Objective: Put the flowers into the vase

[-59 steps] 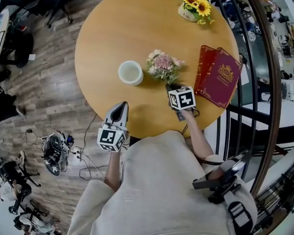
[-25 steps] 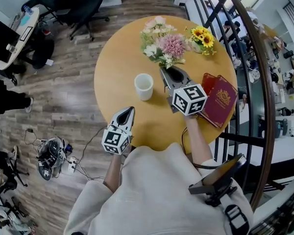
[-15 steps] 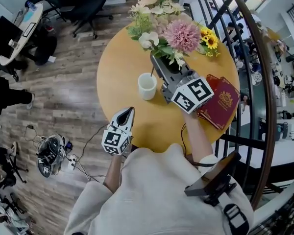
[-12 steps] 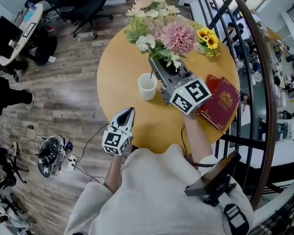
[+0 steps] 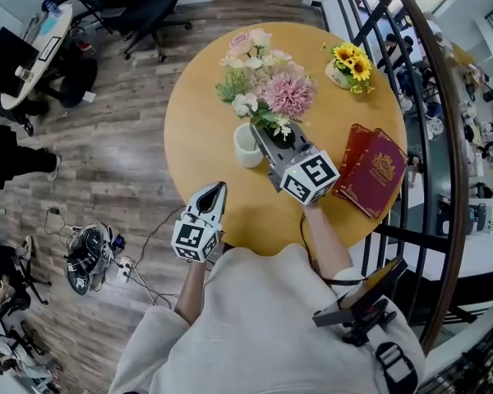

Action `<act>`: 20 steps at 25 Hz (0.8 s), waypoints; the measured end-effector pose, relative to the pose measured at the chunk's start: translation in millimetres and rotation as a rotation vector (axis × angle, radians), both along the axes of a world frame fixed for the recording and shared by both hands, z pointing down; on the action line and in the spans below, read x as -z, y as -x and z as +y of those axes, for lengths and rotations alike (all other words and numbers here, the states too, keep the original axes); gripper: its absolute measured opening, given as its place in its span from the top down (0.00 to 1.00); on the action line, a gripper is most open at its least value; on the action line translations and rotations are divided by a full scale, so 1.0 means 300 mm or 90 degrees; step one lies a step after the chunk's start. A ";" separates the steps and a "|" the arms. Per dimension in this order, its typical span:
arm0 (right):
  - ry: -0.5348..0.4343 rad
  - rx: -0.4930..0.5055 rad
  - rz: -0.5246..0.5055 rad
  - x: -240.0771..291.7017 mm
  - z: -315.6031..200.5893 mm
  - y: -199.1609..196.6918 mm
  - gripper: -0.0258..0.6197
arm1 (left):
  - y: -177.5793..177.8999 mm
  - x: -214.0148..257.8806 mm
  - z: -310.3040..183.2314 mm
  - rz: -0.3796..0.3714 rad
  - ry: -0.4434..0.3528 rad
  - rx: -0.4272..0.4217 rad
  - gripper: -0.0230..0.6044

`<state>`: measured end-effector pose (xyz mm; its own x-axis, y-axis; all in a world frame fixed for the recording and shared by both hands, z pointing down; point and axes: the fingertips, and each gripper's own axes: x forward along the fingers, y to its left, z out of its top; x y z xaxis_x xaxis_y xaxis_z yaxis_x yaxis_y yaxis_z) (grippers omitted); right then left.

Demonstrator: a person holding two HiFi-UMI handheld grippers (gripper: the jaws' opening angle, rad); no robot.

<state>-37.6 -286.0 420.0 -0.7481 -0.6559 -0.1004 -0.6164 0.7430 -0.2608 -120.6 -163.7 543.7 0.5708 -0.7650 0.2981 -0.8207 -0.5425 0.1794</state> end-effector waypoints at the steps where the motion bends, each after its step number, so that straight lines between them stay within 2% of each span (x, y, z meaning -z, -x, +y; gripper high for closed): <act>1: 0.002 -0.002 -0.001 -0.011 0.006 -0.002 0.89 | 0.001 -0.002 0.001 0.000 0.001 0.001 0.95; 5: -0.002 -0.030 0.021 -0.047 0.028 -0.028 0.83 | -0.003 -0.008 0.000 0.000 0.003 0.005 0.95; 9: -0.009 -0.029 0.101 -0.107 0.058 -0.021 0.63 | -0.013 -0.007 -0.007 0.002 0.003 0.007 0.95; 11: -0.005 -0.024 0.149 -0.151 0.075 -0.010 0.60 | -0.014 -0.005 -0.008 0.004 0.002 0.006 0.95; 15: -0.026 -0.020 0.284 -0.232 0.114 0.012 0.58 | -0.017 -0.007 -0.007 0.007 0.002 0.006 0.95; 18: -0.025 -0.011 0.327 -0.278 0.132 0.016 0.57 | -0.025 -0.013 -0.006 0.008 0.005 0.006 0.95; 20: -0.050 -0.017 0.382 -0.292 0.139 0.014 0.57 | -0.028 -0.015 -0.006 0.009 0.004 0.006 0.95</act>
